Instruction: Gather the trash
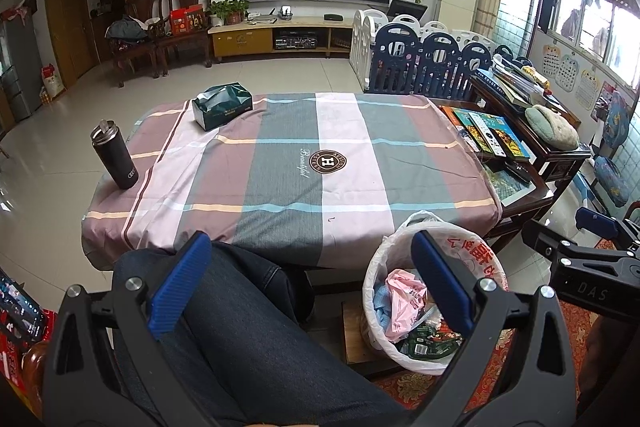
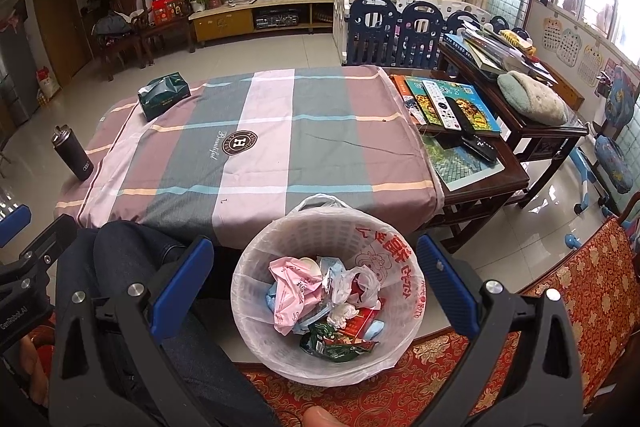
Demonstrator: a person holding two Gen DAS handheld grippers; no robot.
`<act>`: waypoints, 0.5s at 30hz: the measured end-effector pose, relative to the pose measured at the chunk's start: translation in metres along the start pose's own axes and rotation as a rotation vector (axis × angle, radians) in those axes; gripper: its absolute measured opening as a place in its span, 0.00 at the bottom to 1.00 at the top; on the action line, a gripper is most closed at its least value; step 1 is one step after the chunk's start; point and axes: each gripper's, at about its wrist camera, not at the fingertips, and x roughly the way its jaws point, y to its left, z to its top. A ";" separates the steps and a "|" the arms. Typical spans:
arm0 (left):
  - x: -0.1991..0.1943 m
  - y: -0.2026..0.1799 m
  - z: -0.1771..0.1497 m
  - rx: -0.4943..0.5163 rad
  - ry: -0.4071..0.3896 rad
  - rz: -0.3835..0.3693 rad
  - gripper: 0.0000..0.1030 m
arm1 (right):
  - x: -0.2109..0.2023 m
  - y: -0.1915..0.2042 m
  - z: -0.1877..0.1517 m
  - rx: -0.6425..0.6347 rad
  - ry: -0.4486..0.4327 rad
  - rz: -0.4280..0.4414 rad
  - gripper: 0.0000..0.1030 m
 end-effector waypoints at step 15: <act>0.000 -0.003 -0.003 0.012 -0.015 -0.002 0.97 | 0.004 0.003 -0.001 0.000 0.011 0.002 0.96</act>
